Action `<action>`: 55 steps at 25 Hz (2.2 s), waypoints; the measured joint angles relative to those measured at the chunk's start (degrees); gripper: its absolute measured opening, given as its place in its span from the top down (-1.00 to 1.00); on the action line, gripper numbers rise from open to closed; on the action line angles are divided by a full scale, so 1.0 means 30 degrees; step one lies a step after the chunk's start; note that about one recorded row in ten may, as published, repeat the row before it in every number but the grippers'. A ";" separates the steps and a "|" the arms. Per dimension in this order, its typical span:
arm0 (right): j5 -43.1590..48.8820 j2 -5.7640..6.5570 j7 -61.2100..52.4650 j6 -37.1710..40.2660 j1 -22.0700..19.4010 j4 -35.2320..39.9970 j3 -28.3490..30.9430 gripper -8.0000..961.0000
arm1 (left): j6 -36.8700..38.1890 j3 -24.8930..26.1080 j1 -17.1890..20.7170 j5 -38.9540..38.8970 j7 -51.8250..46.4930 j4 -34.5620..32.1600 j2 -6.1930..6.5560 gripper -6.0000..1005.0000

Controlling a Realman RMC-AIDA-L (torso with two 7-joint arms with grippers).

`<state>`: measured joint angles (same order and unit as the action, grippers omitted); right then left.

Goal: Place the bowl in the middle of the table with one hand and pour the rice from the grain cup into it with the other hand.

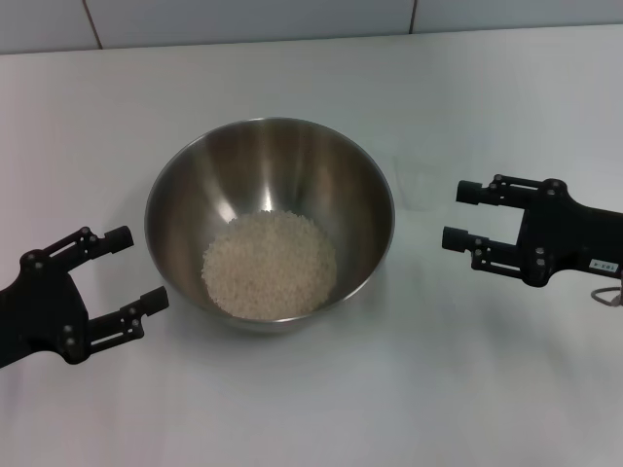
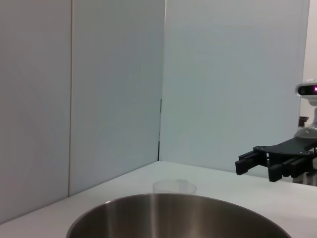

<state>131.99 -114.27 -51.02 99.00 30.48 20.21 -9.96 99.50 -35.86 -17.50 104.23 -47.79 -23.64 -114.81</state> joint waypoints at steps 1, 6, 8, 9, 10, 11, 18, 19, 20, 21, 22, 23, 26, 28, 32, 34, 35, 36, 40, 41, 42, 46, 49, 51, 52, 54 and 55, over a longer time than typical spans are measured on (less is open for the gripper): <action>0.0000 0.0000 0.0000 0.0000 0.0000 0.0000 0.0000 -0.29 | 0.0015 -0.0010 -0.0030 0.0001 -0.0067 -0.0026 0.0033 -0.62; 0.0000 0.0306 -0.1563 0.0256 0.0821 0.0914 -0.2005 -0.29 | 0.0023 -0.0059 -0.0242 0.0200 -0.0428 -0.0067 0.0148 -0.62; -0.0001 0.0308 -0.1758 0.0209 0.0893 0.1094 -0.2326 -0.29 | 0.0012 -0.0059 -0.0287 0.0210 -0.0511 -0.0070 0.0177 -0.62; -0.0001 0.0296 -0.1949 0.0109 0.0972 0.1304 -0.2706 -0.29 | -0.0030 -0.0060 -0.0372 0.0216 -0.0632 -0.0061 0.0240 -0.62; -0.0001 0.0296 -0.1949 0.0109 0.0972 0.1304 -0.2706 -0.29 | -0.0030 -0.0060 -0.0372 0.0216 -0.0632 -0.0061 0.0240 -0.62; -0.0002 0.0289 -0.1978 0.0068 0.1011 0.1347 -0.2776 -0.29 | -0.0036 -0.0059 -0.0394 0.0217 -0.0654 -0.0052 0.0258 -0.62; -0.0003 0.0203 -0.1947 -0.0009 0.1093 0.1371 -0.2847 -0.29 | -0.0031 -0.0060 -0.0438 0.0231 -0.0745 -0.0034 0.0303 -0.62; -0.0013 0.0202 -0.1946 -0.0015 0.1093 0.1401 -0.2868 -0.29 | -0.0029 -0.0059 -0.0441 0.0233 -0.0780 -0.0037 0.0308 -0.62; -0.0013 0.0202 -0.1946 -0.0015 0.1093 0.1401 -0.2868 -0.29 | -0.0029 -0.0059 -0.0441 0.0233 -0.0780 -0.0037 0.0308 -0.62; -0.0026 0.0203 -0.1946 -0.0017 0.1086 0.1432 -0.2872 -0.29 | -0.0021 -0.0060 -0.0467 0.0236 -0.0843 -0.0054 0.0329 -0.62; -0.0044 0.0204 -0.1946 -0.0030 0.1065 0.1477 -0.2873 -0.29 | -0.0021 -0.0060 -0.0467 0.0236 -0.0843 -0.0054 0.0329 -0.62; -0.0051 0.0204 -0.1946 -0.0072 0.1036 0.1493 -0.2875 -0.29 | -0.0011 -0.0059 -0.0481 0.0235 -0.0844 -0.0056 0.0330 -0.62; -0.0060 0.0196 -0.1905 -0.0468 0.0906 0.1522 -0.2867 -0.29 | 0.0017 -0.0060 -0.0505 0.0243 -0.0851 -0.0058 0.0332 -0.62; -0.0060 0.0194 -0.1885 -0.0526 0.0880 0.1524 -0.2836 -0.29 | 0.0021 -0.0059 -0.0504 0.0251 -0.0852 -0.0058 0.0332 -0.62; -0.0129 0.0186 -0.1863 -0.0567 0.0771 0.1555 -0.2750 -0.29 | 0.0029 -0.0060 -0.0505 0.0268 -0.0857 -0.0059 0.0332 -0.62; -0.0166 0.0181 -0.1857 -0.0573 0.0740 0.1582 -0.2721 -0.29 | 0.0042 -0.0059 -0.0502 0.0268 -0.0857 -0.0059 0.0332 -0.62; -0.0169 0.0180 -0.1848 -0.0574 0.0725 0.1583 -0.2714 -0.29 | 0.0049 -0.0060 -0.0500 0.0268 -0.0857 -0.0059 0.0332 -0.62; -0.0169 0.0180 -0.1848 -0.0574 0.0725 0.1583 -0.2714 -0.29 | 0.0058 -0.0095 -0.0497 0.0268 -0.0857 -0.0059 0.0332 -0.62; -0.0169 0.0180 -0.1822 -0.0574 0.0703 0.1583 -0.2713 -0.29 | 0.0061 -0.0189 -0.0495 0.0269 -0.0862 -0.0059 0.0332 -0.62; -0.0169 0.0180 -0.1820 -0.0573 0.0702 0.1583 -0.2713 -0.29 | 0.0060 -0.0197 -0.0495 0.0268 -0.0877 -0.0058 0.0333 -0.62; -0.0170 0.0180 -0.1818 -0.0572 0.0696 0.1583 -0.2713 -0.29 | 0.0060 -0.0197 -0.0495 0.0268 -0.0877 -0.0058 0.0333 -0.62; -0.0170 0.0180 -0.1812 -0.0538 0.0655 0.1583 -0.2713 -0.29 | 0.0061 -0.0205 -0.0494 0.0265 -0.0885 -0.0059 0.0332 -0.62; -0.0169 0.0180 -0.1807 -0.0540 0.0647 0.1584 -0.2716 -0.29 | 0.0061 -0.0224 -0.0495 0.0265 -0.0886 -0.0059 0.0324 -0.62; -0.0170 0.0180 -0.1805 -0.0543 0.0648 0.1583 -0.2739 -0.29 | 0.0061 -0.0234 -0.0495 0.0271 -0.0886 -0.0058 0.0314 -0.62; -0.0170 0.0180 -0.1805 -0.0543 0.0648 0.1583 -0.2739 -0.29 | 0.0061 -0.0234 -0.0495 0.0271 -0.0886 -0.0058 0.0314 -0.62; -0.0170 0.0180 -0.1802 -0.0534 0.0650 0.1583 -0.2749 -0.29 | 0.0059 -0.0235 -0.0495 0.0363 -0.0886 -0.0058 0.0308 -0.62; -0.0170 0.0180 -0.1802 -0.0534 0.0650 0.1583 -0.2749 -0.29 | 0.0059 -0.0235 -0.0495 0.0363 -0.0886 -0.0058 0.0308 -0.62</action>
<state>131.48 -113.73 -56.43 97.40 32.43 24.96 -18.21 99.67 -36.57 -18.98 105.32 -50.45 -23.82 -113.89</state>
